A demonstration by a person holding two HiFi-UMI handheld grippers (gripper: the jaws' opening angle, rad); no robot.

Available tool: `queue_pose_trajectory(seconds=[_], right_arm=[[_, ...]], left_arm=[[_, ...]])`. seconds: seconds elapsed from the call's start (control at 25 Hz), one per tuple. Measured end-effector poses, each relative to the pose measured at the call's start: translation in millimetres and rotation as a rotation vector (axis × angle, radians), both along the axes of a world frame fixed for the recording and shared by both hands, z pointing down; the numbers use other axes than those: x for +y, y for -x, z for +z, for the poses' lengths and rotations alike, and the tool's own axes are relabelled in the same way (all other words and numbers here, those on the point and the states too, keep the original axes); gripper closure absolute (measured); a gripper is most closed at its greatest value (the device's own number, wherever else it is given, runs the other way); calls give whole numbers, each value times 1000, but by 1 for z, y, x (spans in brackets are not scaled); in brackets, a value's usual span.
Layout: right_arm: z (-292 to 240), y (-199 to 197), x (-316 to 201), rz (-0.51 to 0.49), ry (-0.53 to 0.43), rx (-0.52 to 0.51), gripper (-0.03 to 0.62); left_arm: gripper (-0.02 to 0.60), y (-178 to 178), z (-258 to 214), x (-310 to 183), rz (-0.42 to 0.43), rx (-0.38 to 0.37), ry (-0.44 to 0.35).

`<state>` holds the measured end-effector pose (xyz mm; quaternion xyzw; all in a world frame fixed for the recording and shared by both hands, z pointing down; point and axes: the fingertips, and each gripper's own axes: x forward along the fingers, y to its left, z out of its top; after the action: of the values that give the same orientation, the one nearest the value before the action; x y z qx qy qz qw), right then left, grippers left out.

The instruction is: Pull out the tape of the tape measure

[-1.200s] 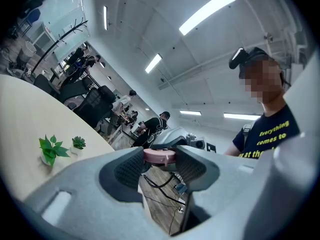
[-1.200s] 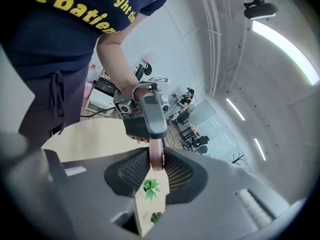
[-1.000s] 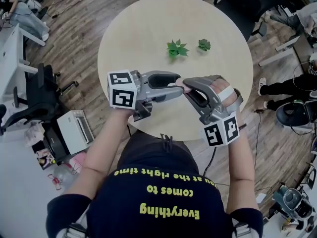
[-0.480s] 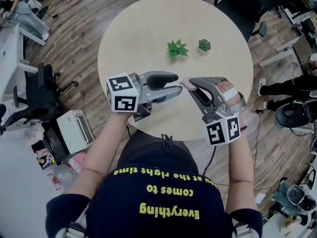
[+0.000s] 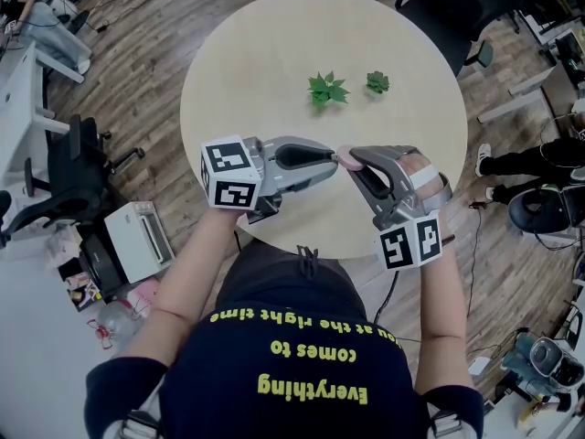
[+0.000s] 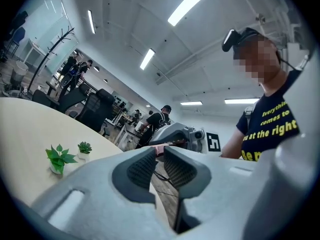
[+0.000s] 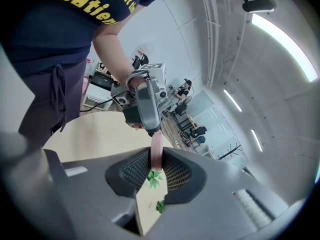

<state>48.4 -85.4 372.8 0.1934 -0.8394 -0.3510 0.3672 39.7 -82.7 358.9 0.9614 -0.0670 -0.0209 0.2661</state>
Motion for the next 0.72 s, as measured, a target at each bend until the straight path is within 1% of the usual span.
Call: queue_pose_trajectory(seconds=[0.08,0.12,0.36,0.6,0.72], right_arm=[[2,0,0,4,6,1,511],[2,-1,0,5,8,1,511],[9,-2,2,14,19,29,511],[13,-6,3,31,71,18,511],[17,-11,3,45,76,33,511]], left_arm=[[562,0,3,-1,-6,-7,0],[569,0,4,-2,-9,-10,3],[572,0,11,-1,4,-59,1],[572,3,14,0,11,-83,9],[574,7,17,-1,9,-96,21]])
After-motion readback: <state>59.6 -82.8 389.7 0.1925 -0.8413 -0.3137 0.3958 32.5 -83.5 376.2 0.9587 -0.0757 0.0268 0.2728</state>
